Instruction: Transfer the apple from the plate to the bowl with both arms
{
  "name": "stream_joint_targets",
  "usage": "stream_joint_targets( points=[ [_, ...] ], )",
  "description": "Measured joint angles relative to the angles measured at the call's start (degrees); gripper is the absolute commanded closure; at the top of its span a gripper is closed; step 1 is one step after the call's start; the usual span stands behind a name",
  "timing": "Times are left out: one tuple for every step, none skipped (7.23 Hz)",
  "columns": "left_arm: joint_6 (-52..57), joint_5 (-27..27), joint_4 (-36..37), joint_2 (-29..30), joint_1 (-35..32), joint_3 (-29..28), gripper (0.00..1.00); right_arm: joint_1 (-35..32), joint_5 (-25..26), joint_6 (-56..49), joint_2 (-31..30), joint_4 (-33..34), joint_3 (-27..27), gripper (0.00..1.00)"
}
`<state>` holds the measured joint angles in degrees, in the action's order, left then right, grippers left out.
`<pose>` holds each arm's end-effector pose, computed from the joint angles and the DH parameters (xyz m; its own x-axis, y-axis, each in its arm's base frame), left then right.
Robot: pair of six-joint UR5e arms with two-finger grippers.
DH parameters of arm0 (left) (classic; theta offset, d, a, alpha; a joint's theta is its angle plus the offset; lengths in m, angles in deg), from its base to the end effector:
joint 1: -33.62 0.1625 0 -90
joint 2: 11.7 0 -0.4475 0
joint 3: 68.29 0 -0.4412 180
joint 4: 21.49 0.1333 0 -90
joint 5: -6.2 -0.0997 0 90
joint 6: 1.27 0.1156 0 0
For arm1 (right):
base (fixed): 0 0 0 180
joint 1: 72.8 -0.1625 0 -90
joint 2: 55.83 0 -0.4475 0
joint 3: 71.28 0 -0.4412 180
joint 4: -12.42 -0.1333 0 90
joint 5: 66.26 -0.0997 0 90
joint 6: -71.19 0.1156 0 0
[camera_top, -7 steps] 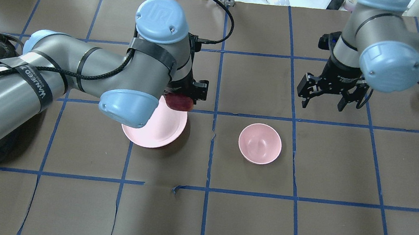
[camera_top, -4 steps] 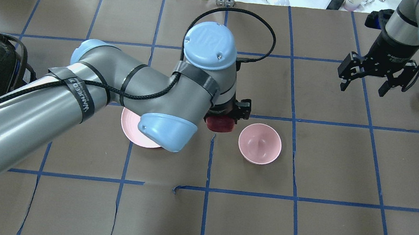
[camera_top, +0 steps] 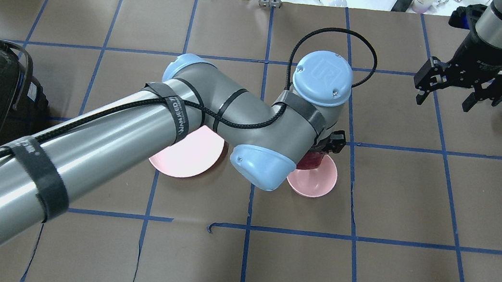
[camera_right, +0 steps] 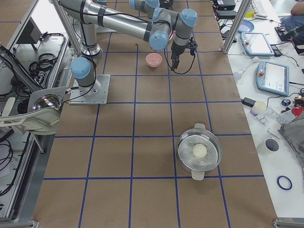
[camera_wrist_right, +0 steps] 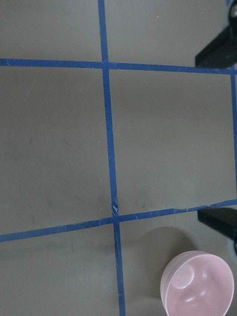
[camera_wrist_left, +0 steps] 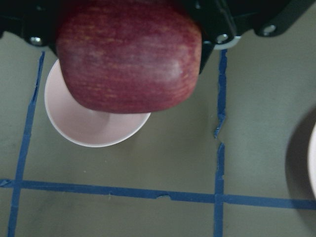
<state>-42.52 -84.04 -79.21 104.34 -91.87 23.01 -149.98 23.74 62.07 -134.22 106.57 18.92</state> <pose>-0.5132 -0.4909 0.2554 -0.9937 -0.0986 0.0536 -0.1021 0.9925 -0.0675 -0.0043 -0.6198 0.3827 -0.9976 0.0659 -0.0211 0.0626 0.9893 0.1316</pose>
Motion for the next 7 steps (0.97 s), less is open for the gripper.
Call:
stream_joint_targets(
  points=[
    [-1.2, -1.0, 0.0, 2.2, -1.1, -1.3, 0.87, 0.0, 0.0, 0.0, 0.0, 0.0, 0.1, 0.0],
    [-2.4, -2.2, -0.1, 3.6, -2.3, -1.8, 0.87, 0.0, 0.0, 0.0, 0.0, 0.0, 0.1, 0.0],
    [-3.0, -2.9, 0.0, 4.5, -3.0, -1.9, 0.76, 0.0, 0.0, 0.1, 0.0, 0.0, 0.1, 0.0],
    [-3.3, -3.1, 0.1, 5.2, -3.3, -2.0, 0.5, 0.0, 0.0, 0.1, 0.0, 0.0, 0.1, 0.0],
    [-3.3, -3.2, 0.1, 5.6, -3.5, -2.0, 0.21, 0.0, 0.0, 0.1, 0.0, 0.1, 0.1, 0.0],
    [-3.0, -3.2, 0.3, 5.9, -3.5, -1.9, 0.09, 0.0, 0.0, 0.1, 0.0, 0.1, 0.1, 0.0],
    [-2.8, -3.3, 0.7, 6.0, -3.5, -1.7, 0.0, 0.0, 0.0, 0.1, 0.0, 0.3, -0.1, 0.0]
  ],
)
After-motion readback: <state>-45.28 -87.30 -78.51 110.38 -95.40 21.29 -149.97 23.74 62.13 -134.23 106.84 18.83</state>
